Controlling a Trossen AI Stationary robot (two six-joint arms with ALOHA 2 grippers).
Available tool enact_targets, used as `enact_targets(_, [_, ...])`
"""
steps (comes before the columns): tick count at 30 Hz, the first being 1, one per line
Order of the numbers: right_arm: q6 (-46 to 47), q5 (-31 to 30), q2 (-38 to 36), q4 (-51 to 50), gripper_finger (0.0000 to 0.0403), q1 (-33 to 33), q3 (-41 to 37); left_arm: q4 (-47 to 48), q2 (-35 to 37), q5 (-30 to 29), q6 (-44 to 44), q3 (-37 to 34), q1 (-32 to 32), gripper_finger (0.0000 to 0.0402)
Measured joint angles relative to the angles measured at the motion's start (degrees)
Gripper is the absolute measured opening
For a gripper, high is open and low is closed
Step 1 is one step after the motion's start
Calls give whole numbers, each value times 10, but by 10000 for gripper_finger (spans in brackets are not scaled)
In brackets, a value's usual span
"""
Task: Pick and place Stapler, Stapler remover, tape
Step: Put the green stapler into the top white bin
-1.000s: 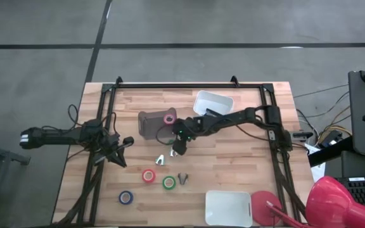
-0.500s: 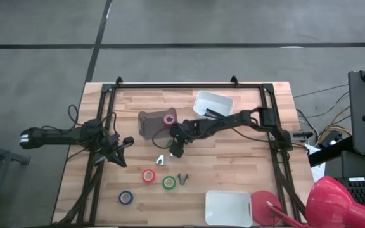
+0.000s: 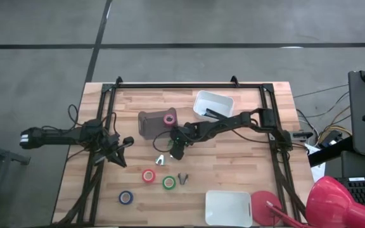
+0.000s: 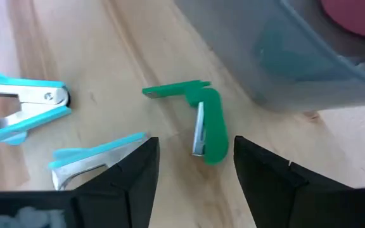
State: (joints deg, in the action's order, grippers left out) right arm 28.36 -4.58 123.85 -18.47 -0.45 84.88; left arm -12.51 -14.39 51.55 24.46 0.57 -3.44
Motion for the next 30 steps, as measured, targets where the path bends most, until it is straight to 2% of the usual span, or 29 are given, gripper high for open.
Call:
enact_targets(11, [13, -1, 0, 7, 182, -4, -9, 0, 0, 0, 0, 0, 0, 23])
enact_targets(26, [-17, -1, 0, 15, 51, -8, -14, 0, 0, 0, 0, 0, 0, 23])
enact_targets(30, [-28, -1, 0, 15, 33, -7, -14, 0, 0, 0, 0, 0, 0, 23])
